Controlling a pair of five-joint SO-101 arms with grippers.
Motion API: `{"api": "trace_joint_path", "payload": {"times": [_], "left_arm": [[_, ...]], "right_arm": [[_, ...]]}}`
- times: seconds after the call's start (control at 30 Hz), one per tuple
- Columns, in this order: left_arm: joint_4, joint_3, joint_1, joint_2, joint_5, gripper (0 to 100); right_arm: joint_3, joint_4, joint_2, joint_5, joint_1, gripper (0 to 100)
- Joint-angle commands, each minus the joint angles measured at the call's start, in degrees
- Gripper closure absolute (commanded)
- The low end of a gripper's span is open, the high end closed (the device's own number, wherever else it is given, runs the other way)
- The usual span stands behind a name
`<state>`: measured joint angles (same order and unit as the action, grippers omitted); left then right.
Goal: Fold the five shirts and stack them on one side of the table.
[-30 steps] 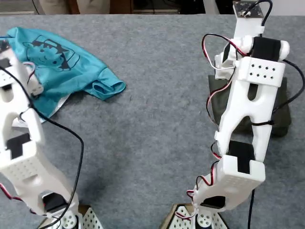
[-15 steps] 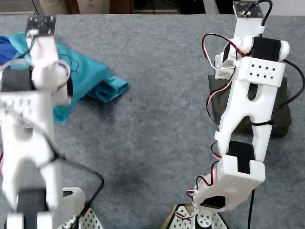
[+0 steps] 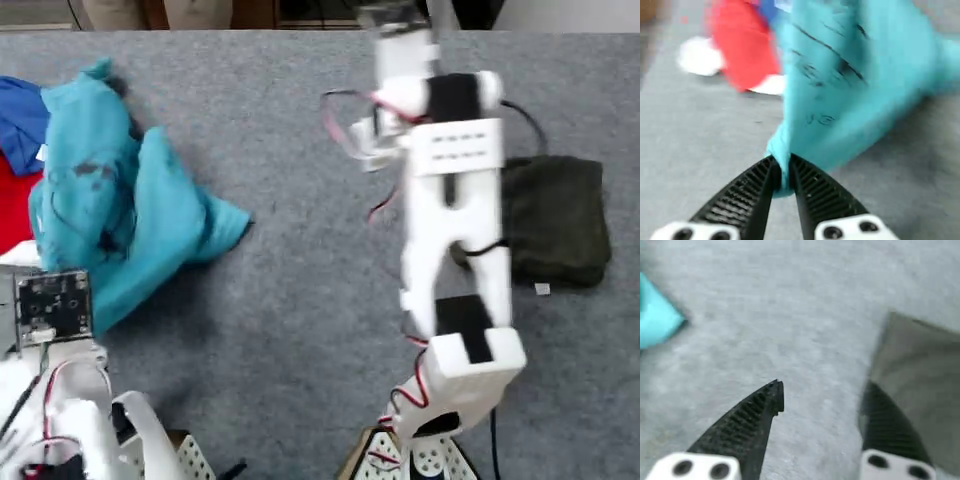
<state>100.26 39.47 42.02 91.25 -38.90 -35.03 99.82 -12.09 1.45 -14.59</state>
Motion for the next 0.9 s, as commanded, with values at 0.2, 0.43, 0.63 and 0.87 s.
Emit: {"api": "trace_joint_path", "payload": {"times": [0.2,0.43,0.63,0.87], "left_arm": [[-3.3,0.8,17.7,3.1,12.5,76],[-2.9,-4.0,18.4,-0.8,18.5,73],[-2.8,-11.4,20.8,-21.8,21.1,76],[-2.8,-19.4,20.8,-41.9,23.7,76]], "right_arm": [[-7.3,-7.5,-13.3,-7.7,-15.1,70.7],[-26.9,-2.1,-30.9,-11.6,-22.5,70.7],[-39.9,-0.8,-45.7,-15.0,-24.3,77.8],[-47.9,-1.1,-54.6,-20.5,-24.7,81.3]]}}
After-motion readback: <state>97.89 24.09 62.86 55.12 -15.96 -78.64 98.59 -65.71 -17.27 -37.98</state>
